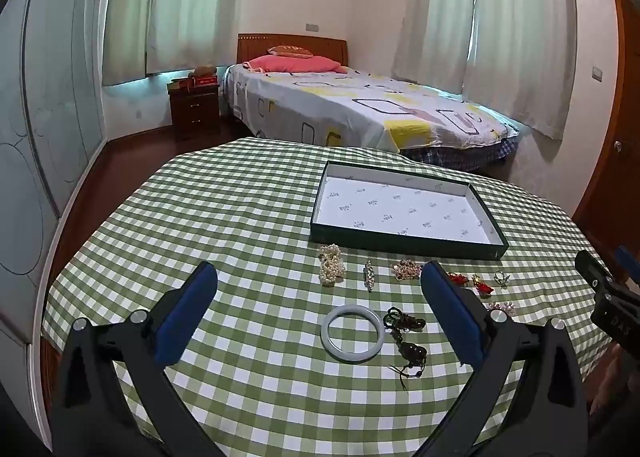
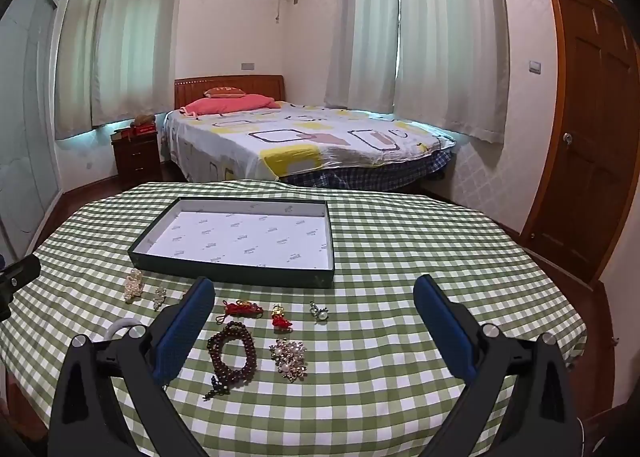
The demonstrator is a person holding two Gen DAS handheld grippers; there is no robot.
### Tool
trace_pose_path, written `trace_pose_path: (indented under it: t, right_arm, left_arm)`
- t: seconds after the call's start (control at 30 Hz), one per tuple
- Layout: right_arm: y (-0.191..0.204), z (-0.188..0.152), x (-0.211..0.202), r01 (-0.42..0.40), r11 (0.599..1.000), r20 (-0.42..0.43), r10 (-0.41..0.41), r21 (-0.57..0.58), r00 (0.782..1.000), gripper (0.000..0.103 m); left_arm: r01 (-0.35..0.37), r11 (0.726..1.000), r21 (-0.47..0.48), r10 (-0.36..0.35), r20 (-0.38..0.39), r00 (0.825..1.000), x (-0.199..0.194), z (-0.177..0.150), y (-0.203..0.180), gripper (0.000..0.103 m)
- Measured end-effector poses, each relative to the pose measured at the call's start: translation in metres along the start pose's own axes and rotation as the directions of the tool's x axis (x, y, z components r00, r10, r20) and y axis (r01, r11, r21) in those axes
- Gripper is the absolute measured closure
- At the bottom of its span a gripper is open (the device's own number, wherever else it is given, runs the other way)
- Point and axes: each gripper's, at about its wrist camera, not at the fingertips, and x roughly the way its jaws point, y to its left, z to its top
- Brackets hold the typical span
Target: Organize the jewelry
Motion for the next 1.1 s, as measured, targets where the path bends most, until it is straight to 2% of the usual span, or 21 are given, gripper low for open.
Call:
trace_pose_path:
  t: [0.4, 1.1]
  right_arm:
    - [-0.0026, 0.0014, 0.0001, -0.033, 0.999, -0.014, 0.034, 0.025, 0.999, 0.006]
    - [-0.0026, 0.0014, -0.0004, -0.034, 0.999, -0.010, 0.034, 0.027, 0.999, 0.006]
  left_arm:
    - [0.005, 1.000, -0.014, -0.005, -0.002, 1.000, -0.0019, -0.0018, 0.0025, 0.004]
    - [0.004, 1.000, -0.024, -0.004, -0.002, 1.000, -0.0030, -0.0057, 0.0076, 0.004]
